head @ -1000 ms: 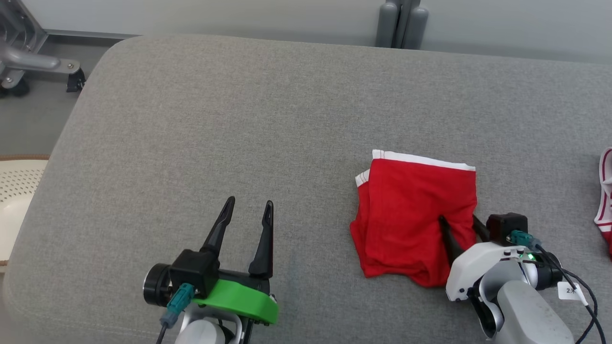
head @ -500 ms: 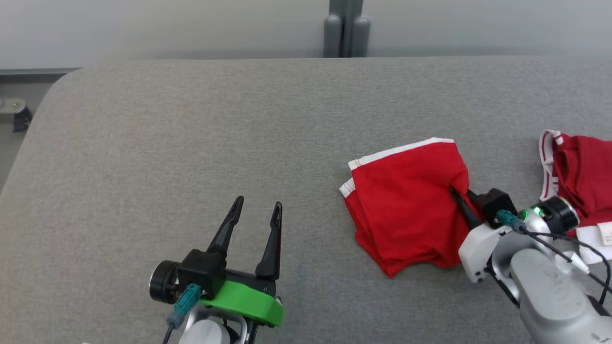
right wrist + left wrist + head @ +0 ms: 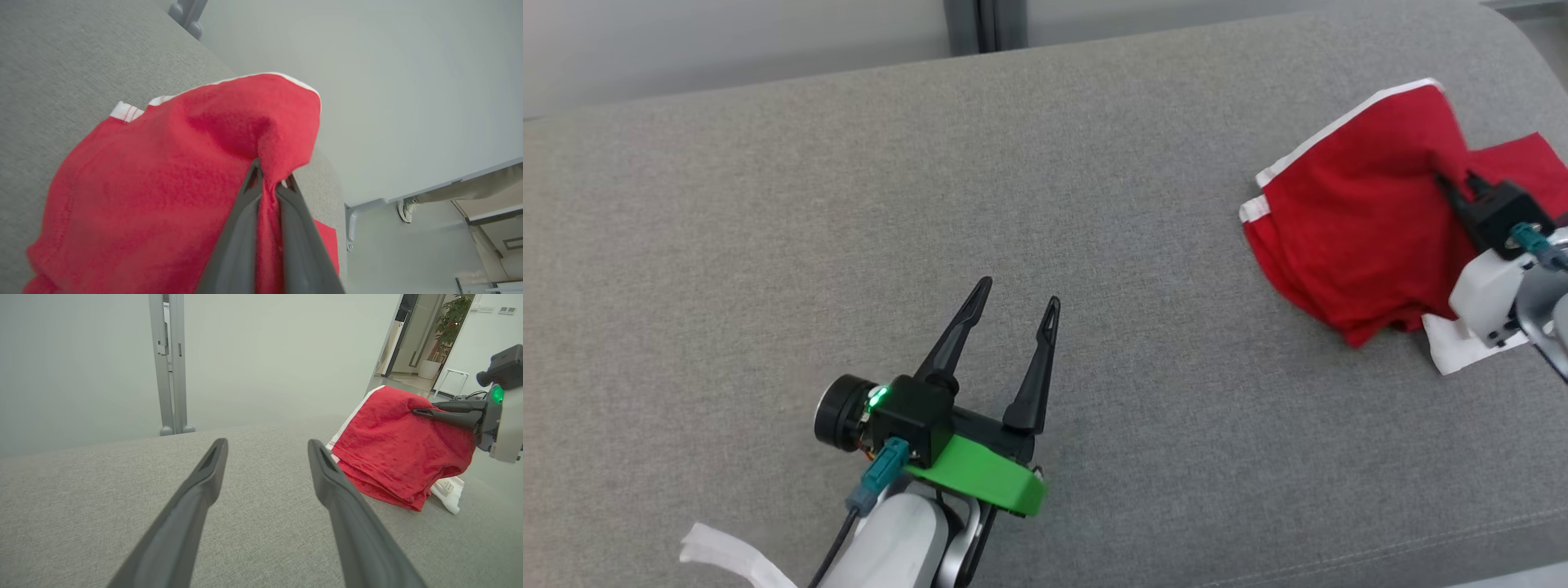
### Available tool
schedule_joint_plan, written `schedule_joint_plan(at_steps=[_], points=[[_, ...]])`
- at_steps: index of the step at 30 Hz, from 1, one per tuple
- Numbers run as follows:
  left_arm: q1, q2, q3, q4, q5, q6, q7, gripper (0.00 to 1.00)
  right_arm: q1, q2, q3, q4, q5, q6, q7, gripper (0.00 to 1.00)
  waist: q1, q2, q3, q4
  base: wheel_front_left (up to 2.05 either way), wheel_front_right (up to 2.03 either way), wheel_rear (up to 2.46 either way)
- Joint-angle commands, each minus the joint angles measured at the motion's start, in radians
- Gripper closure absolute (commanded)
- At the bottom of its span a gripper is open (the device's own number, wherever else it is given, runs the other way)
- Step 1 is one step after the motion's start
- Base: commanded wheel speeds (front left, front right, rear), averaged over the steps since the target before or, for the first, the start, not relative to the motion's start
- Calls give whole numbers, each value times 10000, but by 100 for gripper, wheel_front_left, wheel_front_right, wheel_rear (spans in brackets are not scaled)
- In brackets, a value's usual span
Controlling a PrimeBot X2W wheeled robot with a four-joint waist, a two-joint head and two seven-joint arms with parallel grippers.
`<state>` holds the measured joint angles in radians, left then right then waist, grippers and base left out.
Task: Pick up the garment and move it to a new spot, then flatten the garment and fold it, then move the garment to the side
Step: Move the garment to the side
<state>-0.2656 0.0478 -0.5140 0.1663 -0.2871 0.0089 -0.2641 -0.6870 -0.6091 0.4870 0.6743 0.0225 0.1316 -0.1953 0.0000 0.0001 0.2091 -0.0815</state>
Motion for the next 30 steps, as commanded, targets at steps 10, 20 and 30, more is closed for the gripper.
schedule_joint_plan(at_steps=[10,20,30], points=[[-707,55,-67,80,247,82,4,0,-1062,-1654,-122,1694,364,-19,64,100,0,-1,1473,-198,0,0,0],[-996,55,167,103,399,42,4,0,-1593,-1508,-918,3376,296,-19,-292,100,0,-1,2033,88,0,0,0],[-783,53,352,177,273,24,4,0,-1793,-1001,-1317,4267,-53,-19,-531,0,0,-1,1586,174,0,0,0]])
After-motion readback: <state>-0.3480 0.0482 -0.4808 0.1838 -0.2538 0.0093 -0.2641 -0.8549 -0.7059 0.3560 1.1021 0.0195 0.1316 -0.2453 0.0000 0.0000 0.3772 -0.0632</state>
